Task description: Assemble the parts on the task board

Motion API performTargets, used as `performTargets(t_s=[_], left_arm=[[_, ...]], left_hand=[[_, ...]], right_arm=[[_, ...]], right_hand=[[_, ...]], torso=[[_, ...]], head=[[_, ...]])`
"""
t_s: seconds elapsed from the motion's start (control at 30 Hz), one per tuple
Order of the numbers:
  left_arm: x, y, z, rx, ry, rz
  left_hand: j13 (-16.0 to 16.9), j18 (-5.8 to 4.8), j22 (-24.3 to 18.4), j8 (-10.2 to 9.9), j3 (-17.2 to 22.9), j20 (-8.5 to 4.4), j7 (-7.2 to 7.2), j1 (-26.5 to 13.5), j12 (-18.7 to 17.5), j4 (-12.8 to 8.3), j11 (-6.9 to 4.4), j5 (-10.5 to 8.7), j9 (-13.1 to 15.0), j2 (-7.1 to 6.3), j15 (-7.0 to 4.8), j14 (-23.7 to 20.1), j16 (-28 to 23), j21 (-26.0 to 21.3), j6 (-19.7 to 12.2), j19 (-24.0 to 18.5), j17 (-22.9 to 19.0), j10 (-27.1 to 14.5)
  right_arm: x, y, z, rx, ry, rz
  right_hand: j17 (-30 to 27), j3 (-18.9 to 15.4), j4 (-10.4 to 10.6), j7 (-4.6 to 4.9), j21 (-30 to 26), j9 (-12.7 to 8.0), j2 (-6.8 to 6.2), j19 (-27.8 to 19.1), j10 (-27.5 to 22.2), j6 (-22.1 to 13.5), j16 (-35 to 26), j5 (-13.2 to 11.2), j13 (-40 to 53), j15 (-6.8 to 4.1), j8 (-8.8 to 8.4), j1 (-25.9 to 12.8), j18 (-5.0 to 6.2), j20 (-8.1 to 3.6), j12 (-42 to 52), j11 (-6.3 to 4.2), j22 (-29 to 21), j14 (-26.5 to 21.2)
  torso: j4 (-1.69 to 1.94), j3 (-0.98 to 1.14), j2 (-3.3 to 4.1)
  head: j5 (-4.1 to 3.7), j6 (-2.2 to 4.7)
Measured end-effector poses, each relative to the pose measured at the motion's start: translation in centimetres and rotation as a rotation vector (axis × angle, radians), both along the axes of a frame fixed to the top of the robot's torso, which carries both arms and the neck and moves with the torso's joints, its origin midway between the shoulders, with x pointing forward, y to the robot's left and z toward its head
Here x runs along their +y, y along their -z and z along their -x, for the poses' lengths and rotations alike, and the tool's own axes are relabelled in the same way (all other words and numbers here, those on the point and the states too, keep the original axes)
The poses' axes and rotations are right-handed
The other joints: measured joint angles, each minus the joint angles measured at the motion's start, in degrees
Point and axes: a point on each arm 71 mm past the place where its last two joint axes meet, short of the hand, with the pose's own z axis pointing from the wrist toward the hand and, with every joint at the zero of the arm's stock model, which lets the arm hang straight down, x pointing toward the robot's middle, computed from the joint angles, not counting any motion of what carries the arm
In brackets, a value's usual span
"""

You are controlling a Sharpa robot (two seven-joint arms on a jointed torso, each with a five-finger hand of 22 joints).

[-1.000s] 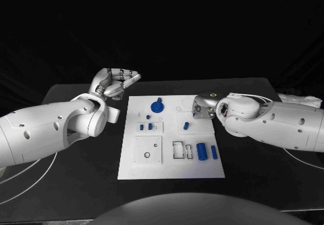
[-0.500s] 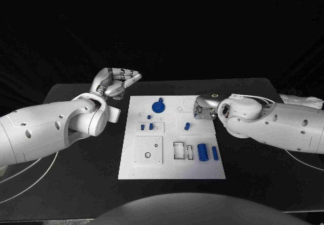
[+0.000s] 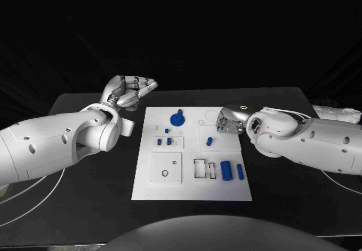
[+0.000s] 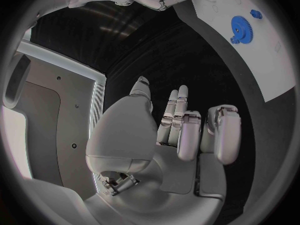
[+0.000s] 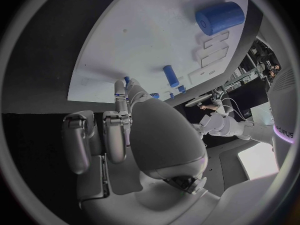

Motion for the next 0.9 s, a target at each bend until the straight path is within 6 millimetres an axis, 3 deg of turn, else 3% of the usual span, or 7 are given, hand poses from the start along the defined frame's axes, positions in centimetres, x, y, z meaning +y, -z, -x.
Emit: performTargets(t_s=[0.53, 0.9], left_arm=[[0.2, 0.0, -0.1, 0.000, -0.006, -0.003], [-0.2, 0.2, -0.5, -0.002, -0.004, -0.006]], left_hand=[[0.0, 0.00, 0.0, 0.0, 0.0, 0.00, 0.00, 0.3, 0.0, 0.0, 0.00, 0.00, 0.0, 0.29, 0.00, 0.0, 0.0, 0.0, 0.0, 0.0, 0.0, 0.0], [0.0, 0.00, 0.0, 0.0, 0.1, 0.00, 0.00, 0.3, 0.0, -0.1, 0.00, -0.01, 0.0, 0.29, 0.00, 0.0, 0.0, 0.0, 0.0, 0.0, 0.0, 0.0]], right_arm=[[0.4, -3.8, 0.9, -0.104, -0.040, -0.112], [4.6, -5.2, 2.7, -0.114, -0.177, -0.185]], right_hand=[[0.0, 0.2, -0.2, -0.11, 0.0, 0.0, -0.32, 0.0, 0.2, 0.3, 0.0, 0.0, 0.0, 0.43, -0.04, -0.2, 0.00, 0.00, -0.5, 0.20, 0.0, 0.0], [0.0, 0.6, -0.3, 0.10, 0.0, 0.0, -0.32, 0.0, 0.4, 0.5, 0.0, 0.0, 0.0, 0.79, -0.49, -0.2, 0.00, 0.01, -0.7, 0.41, 0.0, -0.1]], torso=[[-0.01, -0.01, -0.01], [0.09, -0.02, -0.10]], head=[[0.45, 0.00], [2.10, 0.00]])
